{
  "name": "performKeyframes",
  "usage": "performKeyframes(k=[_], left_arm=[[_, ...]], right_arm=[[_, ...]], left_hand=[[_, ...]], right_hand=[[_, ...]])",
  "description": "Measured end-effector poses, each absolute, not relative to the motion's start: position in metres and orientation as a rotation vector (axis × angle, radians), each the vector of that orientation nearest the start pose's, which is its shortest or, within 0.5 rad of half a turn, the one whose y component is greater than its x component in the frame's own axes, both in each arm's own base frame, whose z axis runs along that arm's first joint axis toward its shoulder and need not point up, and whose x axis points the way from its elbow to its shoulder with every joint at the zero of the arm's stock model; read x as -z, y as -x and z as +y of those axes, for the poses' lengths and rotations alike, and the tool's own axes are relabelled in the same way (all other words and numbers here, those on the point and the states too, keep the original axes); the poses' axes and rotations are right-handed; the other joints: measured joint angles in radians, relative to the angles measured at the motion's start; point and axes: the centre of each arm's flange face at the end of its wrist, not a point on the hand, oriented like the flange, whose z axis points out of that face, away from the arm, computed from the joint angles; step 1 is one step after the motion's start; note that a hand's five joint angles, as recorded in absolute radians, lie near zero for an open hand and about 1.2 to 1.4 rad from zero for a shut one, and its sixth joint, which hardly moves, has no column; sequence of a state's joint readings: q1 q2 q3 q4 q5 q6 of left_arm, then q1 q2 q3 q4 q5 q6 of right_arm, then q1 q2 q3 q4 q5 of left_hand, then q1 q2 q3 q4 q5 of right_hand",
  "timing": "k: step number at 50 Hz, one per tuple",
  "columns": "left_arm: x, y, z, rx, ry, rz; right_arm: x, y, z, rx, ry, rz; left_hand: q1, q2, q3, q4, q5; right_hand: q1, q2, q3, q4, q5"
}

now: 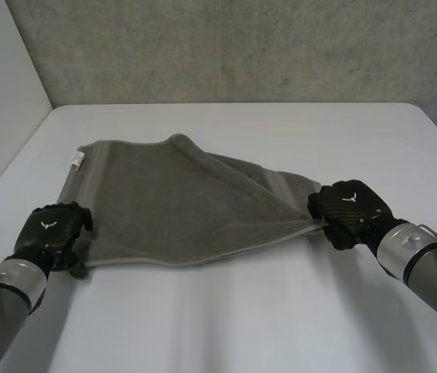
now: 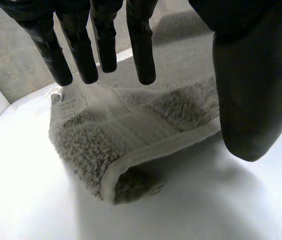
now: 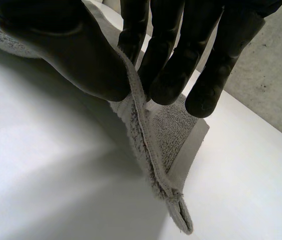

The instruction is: Fold the towel.

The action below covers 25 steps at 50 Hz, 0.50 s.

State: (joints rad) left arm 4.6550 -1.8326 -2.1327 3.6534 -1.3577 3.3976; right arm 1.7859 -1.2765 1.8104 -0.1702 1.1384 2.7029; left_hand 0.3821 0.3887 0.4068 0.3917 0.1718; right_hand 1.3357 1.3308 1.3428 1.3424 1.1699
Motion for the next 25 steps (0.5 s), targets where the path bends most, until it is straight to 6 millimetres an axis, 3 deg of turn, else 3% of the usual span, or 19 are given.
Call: performKeyframes(k=[9,25], left_arm=[[-0.106,0.164,-0.271,1.833,-0.739,2.392],[-0.112,0.156,-0.282,1.849,-0.681,2.280]], right_arm=[[-0.166,-0.230,-0.258,1.671,1.095,2.121],[-0.166,-0.231,-0.257,1.666,1.097,2.121]], left_hand=[[0.000,0.000,0.000,0.000,-0.001],[-0.003,-0.004,-0.008,-0.004,-0.011]], right_hand=[[0.000,0.000,0.000,0.000,0.000],[0.000,0.000,0.000,0.000,0.000]])
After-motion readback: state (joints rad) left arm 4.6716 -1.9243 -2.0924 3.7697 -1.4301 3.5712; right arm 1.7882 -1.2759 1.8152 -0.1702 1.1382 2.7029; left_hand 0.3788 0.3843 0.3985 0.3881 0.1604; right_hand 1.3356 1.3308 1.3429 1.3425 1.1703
